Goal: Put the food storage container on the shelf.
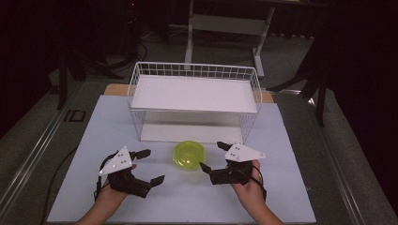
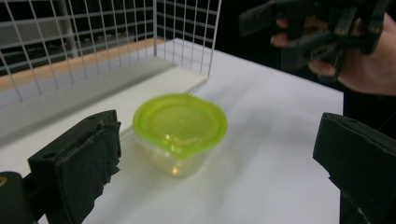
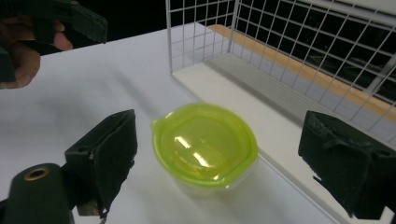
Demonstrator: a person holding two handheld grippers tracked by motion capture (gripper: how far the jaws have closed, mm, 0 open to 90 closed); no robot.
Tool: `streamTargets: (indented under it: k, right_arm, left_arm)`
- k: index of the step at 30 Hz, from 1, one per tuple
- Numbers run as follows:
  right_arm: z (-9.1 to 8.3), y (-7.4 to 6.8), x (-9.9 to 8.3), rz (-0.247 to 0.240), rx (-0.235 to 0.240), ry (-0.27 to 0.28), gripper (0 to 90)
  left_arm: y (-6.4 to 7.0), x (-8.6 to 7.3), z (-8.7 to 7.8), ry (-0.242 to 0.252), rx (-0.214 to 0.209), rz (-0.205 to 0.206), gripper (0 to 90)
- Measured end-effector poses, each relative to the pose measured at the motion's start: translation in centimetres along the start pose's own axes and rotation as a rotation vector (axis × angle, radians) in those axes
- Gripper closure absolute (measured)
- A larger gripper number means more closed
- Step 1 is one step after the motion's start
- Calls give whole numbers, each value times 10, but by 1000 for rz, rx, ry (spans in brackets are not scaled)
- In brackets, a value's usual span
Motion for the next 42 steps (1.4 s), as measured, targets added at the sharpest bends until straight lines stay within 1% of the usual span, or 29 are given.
streamTargets:
  k: [2, 5, 7, 8, 10, 12, 13, 14, 16, 17, 18, 19, 20, 21, 23, 24, 25, 27, 30, 31, 32, 33, 35, 36, 38, 39, 40, 41, 42]
  right_arm:
    - [3, 1, 3, 3, 20, -4, 116]
    - [6, 5, 5, 27, 16, -1, 116]
    - [7, 7, 7, 45, 12, 9, 116]
    - [9, 9, 7, 58, 21, 6, 114]
    - [13, 13, 8, 81, -8, 7, 109]
    - [17, 16, 7, 109, -14, 0, 109]
    - [17, 16, 7, 109, -14, 0, 109]
    - [19, 18, 7, 113, -31, -4, 109]
    - [26, 23, 5, 130, -40, -18, 115]
    - [29, 24, 5, 134, -34, -21, 144]
    - [31, 26, 4, 135, -30, -25, 147]
    - [33, 27, 3, 141, -27, -28, 149]
    - [35, 28, 2, 149, -22, -33, 158]
    - [38, 29, 0, 159, -20, -43, 207]
    - [43, 30, -4, 186, -7, -57, 220]
    - [45, 31, -6, 190, -15, -65, 220]
    - [47, 31, -8, 185, -23, -75, 220]
    - [50, 32, -12, 195, -30, -88, 229]
    - [54, 33, -19, 198, -37, -111, 299]
    - [54, 33, -19, 198, -37, -111, 299]
    - [55, 34, -21, 201, -35, -118, 315]
    - [56, 35, -25, 214, -38, -127, 326]
    - [58, 36, -29, 217, -29, -139, 347]
    - [59, 36, -31, 219, -33, -143, 347]
    - [60, 37, -34, 232, -24, -153, 369]
    - [61, 37, -35, 237, -28, -155, 377]
    - [62, 37, -37, 240, -25, -160, 377]
    - [64, 38, -39, 257, -24, -169, 393]
    - [65, 38, -39, 259, -24, -173, 400]
  left_arm:
    - [-3, 5, 3, 1, -14, -16, 18]
    - [-7, 11, 7, 2, -18, -40, 18]
    - [-10, 14, 10, -10, -4, -63, 18]
    - [-12, 15, 12, -16, 3, -75, 18]
    - [-14, 17, 16, -45, 5, -90, 18]
    - [-16, 18, 20, -64, 5, -95, 18]
    - [-16, 18, 20, -64, 5, -95, 18]
    - [-19, 20, 27, -81, -6, -99, 18]
    - [-22, 21, 33, -98, -9, -109, 17]
    - [-25, 21, 37, -102, -13, -116, 18]
    - [-27, 21, 40, -102, -23, -130, 18]
    - [-28, 21, 44, -102, -29, -144, 18]
    - [-30, 20, 48, -114, -24, -150, 18]
    - [-32, 19, 51, -122, -16, -155, 18]
    - [-34, 15, 58, -152, -9, -157, 18]
    - [-35, 13, 61, -160, -1, -158, 18]
    - [-36, 11, 63, -166, -3, -170, 23]
    - [-39, 7, 67, -169, 7, -197, 65]
    - [-44, 0, 72, -176, 5, -229, 68]
    - [-44, 0, 72, -176, 5, -229, 91]
    - [-46, -4, 74, -175, 13, -245, 91]
    - [-48, -6, 76, -180, 21, -251, 164]
    - [-50, -11, 79, -204, 30, -273, 175]
    - [-51, -14, 80, -220, 48, -281, 229]
    - [-53, -19, 83, -244, 68, -299, 263]
    - [-55, -21, 83, -253, 74, -312, 329]
    - [-55, -23, 84, -249, 83, -327, 344]
    - [-56, -25, 84, -253, 82, -345, 392]
    - [-56, -26, 84, -254, 72, -354, 408]
Point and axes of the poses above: each handheld gripper's, and its own axes: z roughly forward along the jaws, x roughly out of its top, y roughly to its right, the point moved 5 cm from there along z, roughly forward along the jaws, and after that the axes turned 2 degrees about z, right-handed, at the moved point
